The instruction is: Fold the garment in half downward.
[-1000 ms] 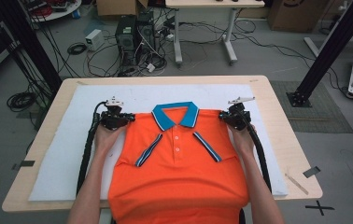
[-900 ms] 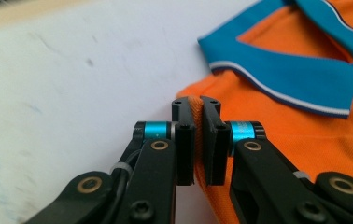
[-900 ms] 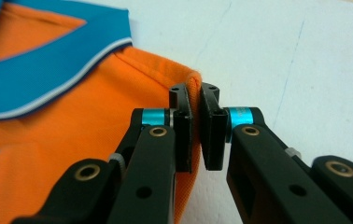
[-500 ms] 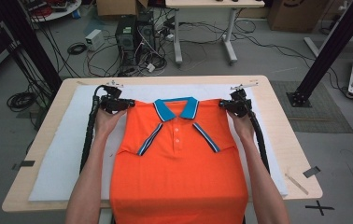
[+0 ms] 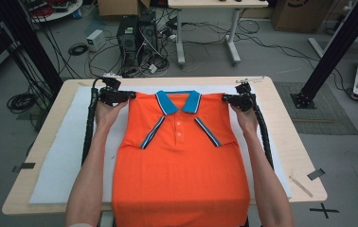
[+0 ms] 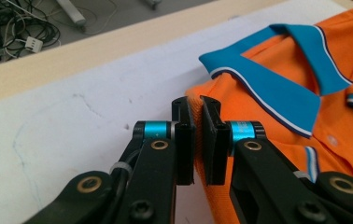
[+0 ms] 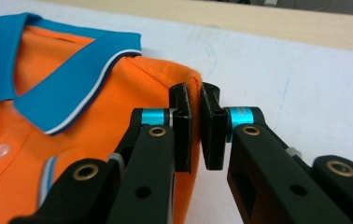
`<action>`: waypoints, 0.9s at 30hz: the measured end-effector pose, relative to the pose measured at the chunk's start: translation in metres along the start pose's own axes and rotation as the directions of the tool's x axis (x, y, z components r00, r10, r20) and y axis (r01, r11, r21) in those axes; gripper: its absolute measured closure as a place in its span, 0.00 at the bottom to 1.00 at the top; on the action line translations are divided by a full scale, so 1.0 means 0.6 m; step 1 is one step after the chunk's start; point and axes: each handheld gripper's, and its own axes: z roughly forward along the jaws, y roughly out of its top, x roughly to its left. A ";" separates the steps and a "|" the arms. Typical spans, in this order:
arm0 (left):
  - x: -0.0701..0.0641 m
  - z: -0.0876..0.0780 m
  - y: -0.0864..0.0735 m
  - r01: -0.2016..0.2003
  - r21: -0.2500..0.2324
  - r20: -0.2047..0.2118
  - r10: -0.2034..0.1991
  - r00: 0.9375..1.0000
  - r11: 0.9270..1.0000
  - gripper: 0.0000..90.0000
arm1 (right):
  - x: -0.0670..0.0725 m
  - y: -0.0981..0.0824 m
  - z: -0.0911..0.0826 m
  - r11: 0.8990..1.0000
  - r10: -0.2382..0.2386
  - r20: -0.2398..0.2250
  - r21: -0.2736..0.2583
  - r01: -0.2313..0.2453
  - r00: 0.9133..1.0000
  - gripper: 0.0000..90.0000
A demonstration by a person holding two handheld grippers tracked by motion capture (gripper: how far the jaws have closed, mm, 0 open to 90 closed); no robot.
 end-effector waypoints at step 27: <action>-0.081 -0.087 -0.131 -0.090 -0.025 0.081 0.092 0.992 0.996 0.94 | 0.063 -0.119 -0.109 0.984 -0.181 -0.019 0.003 0.181 0.983 0.95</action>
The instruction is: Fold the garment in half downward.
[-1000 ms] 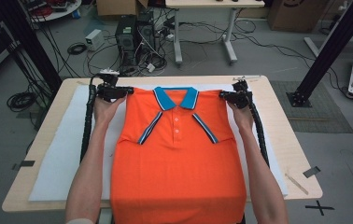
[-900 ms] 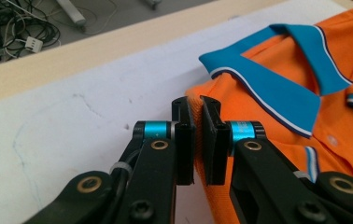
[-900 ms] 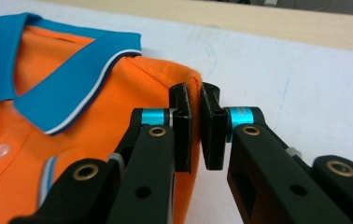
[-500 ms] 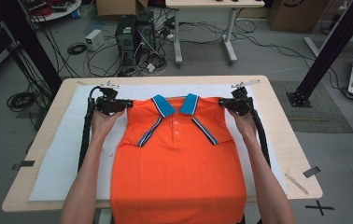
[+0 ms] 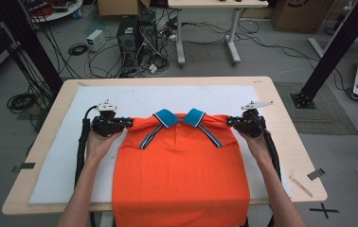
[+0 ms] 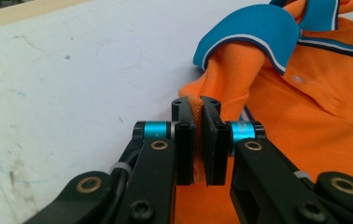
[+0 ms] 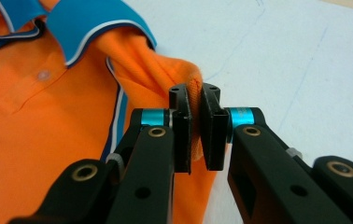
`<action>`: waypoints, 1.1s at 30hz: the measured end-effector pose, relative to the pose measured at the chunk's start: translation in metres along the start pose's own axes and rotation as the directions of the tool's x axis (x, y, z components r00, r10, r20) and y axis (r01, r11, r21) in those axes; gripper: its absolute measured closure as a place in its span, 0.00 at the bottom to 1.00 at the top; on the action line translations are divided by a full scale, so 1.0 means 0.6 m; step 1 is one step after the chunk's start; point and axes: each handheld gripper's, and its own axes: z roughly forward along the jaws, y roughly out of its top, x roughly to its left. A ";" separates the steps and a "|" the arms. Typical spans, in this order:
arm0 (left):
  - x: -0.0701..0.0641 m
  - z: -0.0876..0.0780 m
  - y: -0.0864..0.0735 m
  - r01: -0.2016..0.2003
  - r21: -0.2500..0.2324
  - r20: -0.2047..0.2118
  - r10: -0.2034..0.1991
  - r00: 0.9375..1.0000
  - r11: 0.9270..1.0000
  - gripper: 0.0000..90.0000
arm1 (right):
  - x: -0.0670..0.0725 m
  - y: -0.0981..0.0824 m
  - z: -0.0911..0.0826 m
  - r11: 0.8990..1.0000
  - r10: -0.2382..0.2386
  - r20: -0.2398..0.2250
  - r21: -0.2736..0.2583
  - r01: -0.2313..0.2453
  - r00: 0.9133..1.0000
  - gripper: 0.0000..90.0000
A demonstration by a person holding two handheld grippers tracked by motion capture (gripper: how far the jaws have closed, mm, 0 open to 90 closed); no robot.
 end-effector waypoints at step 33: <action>-0.097 -0.094 -0.125 -0.003 -0.011 0.134 0.004 0.991 1.000 0.94 | 0.085 -0.160 -0.113 1.000 0.000 -0.099 -0.015 -0.001 0.995 0.94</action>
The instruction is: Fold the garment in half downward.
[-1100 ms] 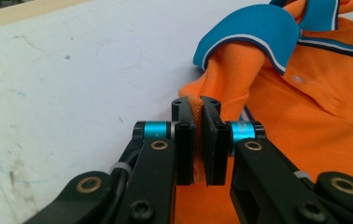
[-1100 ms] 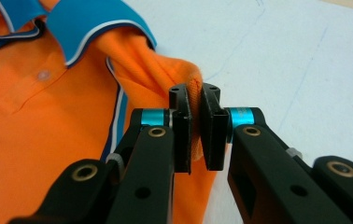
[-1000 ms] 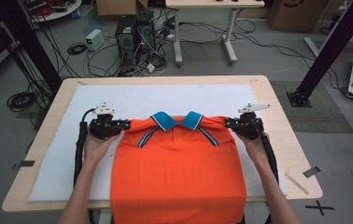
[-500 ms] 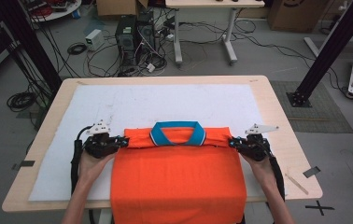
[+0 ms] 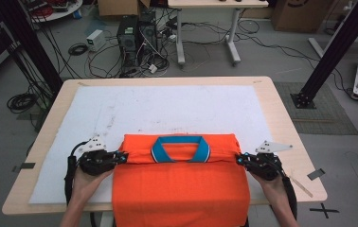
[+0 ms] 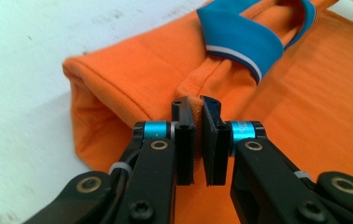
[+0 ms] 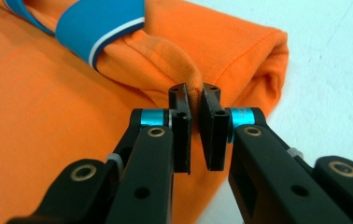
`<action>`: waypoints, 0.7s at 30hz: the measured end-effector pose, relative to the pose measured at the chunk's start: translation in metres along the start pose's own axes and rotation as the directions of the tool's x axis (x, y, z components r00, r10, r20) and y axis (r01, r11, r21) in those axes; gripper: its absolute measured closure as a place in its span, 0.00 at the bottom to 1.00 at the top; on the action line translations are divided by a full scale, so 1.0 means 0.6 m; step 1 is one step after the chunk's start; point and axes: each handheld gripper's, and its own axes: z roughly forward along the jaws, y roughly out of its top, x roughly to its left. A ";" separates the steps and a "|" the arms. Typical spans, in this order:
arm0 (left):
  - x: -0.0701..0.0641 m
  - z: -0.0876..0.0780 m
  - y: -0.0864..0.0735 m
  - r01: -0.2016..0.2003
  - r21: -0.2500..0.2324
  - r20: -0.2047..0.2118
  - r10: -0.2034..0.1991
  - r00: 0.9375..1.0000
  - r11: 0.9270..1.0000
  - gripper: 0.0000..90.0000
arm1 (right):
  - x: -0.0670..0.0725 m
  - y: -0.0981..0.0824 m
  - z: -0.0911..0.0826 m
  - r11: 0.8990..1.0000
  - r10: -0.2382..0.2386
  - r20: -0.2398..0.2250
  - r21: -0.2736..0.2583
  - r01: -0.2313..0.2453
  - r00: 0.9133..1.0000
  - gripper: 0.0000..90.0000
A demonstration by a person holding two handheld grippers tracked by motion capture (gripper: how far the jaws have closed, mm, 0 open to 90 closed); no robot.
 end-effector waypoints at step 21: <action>-0.037 -0.021 -0.059 0.032 0.030 0.039 -0.033 0.999 0.999 0.94 | 0.013 -0.065 -0.028 0.997 0.076 -0.068 0.030 -0.074 0.995 0.94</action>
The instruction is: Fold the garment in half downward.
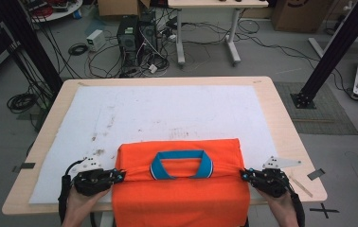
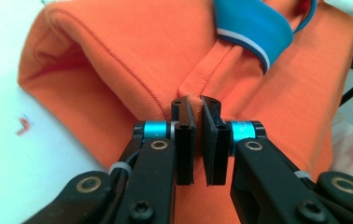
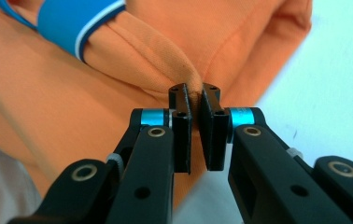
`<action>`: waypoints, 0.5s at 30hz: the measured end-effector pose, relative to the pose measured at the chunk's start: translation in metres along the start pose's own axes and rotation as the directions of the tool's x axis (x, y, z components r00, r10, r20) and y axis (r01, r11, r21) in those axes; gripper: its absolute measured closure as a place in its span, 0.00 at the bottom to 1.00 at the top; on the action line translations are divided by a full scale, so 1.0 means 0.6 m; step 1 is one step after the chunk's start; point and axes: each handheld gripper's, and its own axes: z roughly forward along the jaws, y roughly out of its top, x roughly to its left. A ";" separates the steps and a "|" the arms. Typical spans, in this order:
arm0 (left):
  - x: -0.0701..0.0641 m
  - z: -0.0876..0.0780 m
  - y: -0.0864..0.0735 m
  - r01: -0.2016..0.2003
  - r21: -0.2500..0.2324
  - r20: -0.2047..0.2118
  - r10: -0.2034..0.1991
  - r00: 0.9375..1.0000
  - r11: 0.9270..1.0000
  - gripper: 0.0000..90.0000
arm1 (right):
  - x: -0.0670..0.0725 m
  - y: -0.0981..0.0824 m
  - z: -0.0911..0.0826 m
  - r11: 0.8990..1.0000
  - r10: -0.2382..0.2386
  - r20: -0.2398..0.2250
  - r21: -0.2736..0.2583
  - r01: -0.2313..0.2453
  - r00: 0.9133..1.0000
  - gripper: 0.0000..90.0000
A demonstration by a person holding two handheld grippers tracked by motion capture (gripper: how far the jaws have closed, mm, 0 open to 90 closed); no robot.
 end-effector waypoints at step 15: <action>-0.004 0.029 0.074 -0.085 -0.007 0.061 0.085 0.994 0.996 0.62 | 0.015 0.060 0.009 0.998 -0.042 -0.053 -0.044 0.040 0.998 0.61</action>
